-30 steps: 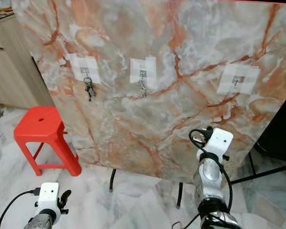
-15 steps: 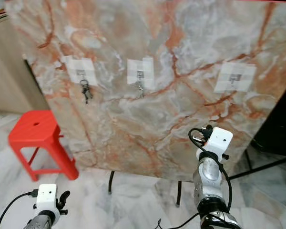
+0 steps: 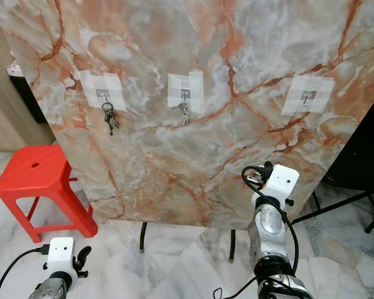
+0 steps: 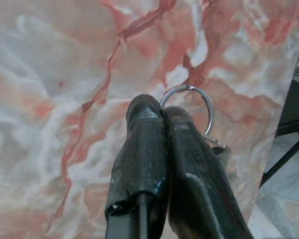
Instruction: Hang keys on a hook
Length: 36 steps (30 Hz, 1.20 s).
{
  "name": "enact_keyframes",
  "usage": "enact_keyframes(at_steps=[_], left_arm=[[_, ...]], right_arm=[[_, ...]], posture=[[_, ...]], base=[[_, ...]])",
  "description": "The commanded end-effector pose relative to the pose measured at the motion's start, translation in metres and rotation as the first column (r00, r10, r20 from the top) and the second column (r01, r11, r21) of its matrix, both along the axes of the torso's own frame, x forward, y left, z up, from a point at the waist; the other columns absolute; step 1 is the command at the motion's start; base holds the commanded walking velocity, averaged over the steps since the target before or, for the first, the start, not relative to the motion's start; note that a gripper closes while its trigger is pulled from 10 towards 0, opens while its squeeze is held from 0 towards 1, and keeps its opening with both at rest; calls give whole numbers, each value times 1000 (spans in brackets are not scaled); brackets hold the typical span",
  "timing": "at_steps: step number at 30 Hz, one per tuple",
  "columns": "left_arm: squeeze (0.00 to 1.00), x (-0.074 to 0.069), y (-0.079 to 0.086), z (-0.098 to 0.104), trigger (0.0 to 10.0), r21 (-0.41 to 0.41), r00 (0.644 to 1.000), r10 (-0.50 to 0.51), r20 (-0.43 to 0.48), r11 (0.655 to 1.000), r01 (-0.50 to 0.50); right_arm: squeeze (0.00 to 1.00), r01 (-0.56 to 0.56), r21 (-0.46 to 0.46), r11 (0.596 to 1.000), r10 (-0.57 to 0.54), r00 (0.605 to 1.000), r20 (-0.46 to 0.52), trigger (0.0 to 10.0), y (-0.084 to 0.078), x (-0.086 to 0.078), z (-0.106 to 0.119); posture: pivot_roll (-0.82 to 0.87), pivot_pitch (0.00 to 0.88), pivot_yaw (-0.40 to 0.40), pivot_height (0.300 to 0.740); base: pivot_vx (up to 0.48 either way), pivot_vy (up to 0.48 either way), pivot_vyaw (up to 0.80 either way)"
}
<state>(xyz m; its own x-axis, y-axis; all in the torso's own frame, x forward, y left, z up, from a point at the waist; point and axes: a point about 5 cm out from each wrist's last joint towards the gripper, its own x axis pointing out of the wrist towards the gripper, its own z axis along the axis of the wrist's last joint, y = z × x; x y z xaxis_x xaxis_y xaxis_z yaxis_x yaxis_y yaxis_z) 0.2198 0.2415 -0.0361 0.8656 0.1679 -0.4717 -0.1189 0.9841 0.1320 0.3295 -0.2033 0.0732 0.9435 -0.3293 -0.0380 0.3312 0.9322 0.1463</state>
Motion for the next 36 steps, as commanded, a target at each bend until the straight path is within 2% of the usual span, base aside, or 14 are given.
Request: enact_keyframes(at_steps=[1, 17, 20, 30, 36], left_arm=[[0, -2, -1, -1, 10000, -3, 1000, -9, 3, 1000, 9], [0, -3, -5, -3, 10000, -9, 1000, -20, -13, 1000, 20], [0, -3, -5, -3, 10000, -8, 1000, -22, -16, 1000, 22], [0, -3, -4, -3, 10000, -4, 1000, -22, -13, 1000, 22], [0, -4, -5, -3, 10000, -4, 1000, -22, -13, 1000, 22]], right_arm=[[0, 11, 2, 1000, -11, 1000, 26, 10000, -3, 5, 7], [0, 14, 11, 1000, -14, 1000, 12, 10000, -4, 2, 4], [0, 11, 37, 999, -12, 1000, 10, 10000, -3, 3, 3], [0, -14, 2, 1000, 14, 1000, 26, 10000, 3, -1, 0], [0, -75, -72, 995, 78, 996, 40, 10000, 6, -22, -9]], posture=[[-4, 0, 7, 740], [-4, 0, 4, 740], [-4, 0, 3, 740], [-1, 0, 3, 740], [-5, 0, 0, 740]], base=[[0, 0, 0], [0, 0, 0], [0, 0, -767], [0, 0, -76], [0, 0, 0]])
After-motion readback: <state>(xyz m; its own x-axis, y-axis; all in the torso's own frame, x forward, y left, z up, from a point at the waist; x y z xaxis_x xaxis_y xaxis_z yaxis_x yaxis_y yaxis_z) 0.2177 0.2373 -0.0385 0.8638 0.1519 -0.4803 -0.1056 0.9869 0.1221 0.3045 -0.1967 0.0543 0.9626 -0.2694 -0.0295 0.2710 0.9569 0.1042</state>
